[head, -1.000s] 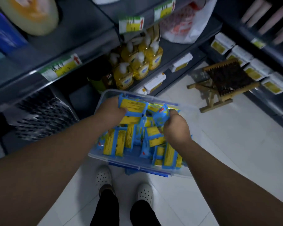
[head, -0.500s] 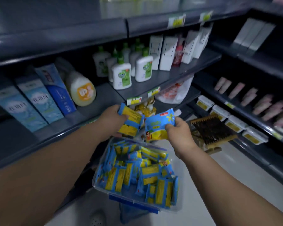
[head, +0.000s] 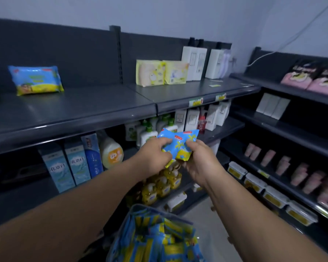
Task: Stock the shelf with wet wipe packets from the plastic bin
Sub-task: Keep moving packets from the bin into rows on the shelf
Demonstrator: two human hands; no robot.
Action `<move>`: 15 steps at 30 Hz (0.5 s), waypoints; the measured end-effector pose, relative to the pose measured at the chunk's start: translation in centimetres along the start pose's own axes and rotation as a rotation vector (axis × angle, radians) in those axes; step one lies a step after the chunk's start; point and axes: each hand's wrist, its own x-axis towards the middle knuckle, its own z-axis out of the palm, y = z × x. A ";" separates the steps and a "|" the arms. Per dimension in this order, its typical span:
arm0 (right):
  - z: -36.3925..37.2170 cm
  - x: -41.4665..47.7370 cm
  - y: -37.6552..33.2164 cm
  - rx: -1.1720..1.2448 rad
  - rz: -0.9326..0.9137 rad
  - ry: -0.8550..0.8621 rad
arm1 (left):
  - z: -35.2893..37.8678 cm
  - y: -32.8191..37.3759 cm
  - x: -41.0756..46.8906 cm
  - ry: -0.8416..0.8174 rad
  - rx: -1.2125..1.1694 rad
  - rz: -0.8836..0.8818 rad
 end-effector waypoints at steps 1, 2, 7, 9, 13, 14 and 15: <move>0.5 -0.1 -0.5 0.008 -0.012 -0.042 | -0.5 0.4 -0.1 0.011 0.008 0.025; 1.0 -0.2 -0.8 -0.006 -0.020 -0.086 | -0.9 0.7 -0.2 0.016 0.009 0.042; 2.8 0.1 -2.3 -0.188 -0.104 -0.029 | -4.3 2.1 -0.4 0.015 -0.060 0.030; 3.8 0.4 -3.0 -0.217 -0.129 -0.055 | -6.5 2.4 -0.2 0.074 -0.144 0.003; 6.5 1.0 -4.5 -0.225 -0.149 -0.184 | -12.0 2.3 0.7 0.394 -0.024 0.038; 7.4 1.2 -4.8 -0.211 -0.149 -0.220 | -13.3 2.1 0.9 0.443 0.031 0.004; 8.3 1.5 -5.0 -0.198 -0.149 -0.254 | -14.6 1.8 1.1 0.437 0.025 -0.057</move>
